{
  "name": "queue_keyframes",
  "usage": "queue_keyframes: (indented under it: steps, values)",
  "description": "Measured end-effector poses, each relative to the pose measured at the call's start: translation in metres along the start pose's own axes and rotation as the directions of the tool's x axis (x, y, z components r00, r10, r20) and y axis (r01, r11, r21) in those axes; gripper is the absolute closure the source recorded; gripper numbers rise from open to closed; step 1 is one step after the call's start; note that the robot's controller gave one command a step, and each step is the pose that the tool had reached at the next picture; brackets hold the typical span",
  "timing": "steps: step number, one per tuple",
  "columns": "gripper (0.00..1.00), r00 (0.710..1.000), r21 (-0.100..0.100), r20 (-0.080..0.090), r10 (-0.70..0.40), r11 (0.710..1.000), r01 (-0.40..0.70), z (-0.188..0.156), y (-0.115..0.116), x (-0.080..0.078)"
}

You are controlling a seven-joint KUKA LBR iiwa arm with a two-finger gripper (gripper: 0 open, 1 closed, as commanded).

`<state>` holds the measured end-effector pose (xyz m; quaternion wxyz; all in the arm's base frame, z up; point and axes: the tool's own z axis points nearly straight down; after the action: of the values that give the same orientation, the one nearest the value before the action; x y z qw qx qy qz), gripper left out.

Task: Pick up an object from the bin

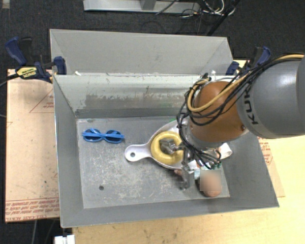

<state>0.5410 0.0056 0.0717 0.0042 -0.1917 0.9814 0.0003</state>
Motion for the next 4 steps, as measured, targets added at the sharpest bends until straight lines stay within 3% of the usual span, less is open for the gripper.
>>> queue_keyframes:
  steps: [1,2,4]
  values:
    - [0.0,0.99,-0.002,0.001,-0.142,0.99,0.142,0.0008,0.0001,0.0002]
    - [1.0,1.0,0.002,0.009,0.003,1.0,-0.003,-0.0022,-0.0006,-0.0027]
    - [1.0,1.0,0.001,0.008,0.005,1.0,-0.005,-0.0045,-0.0005,-0.0024]
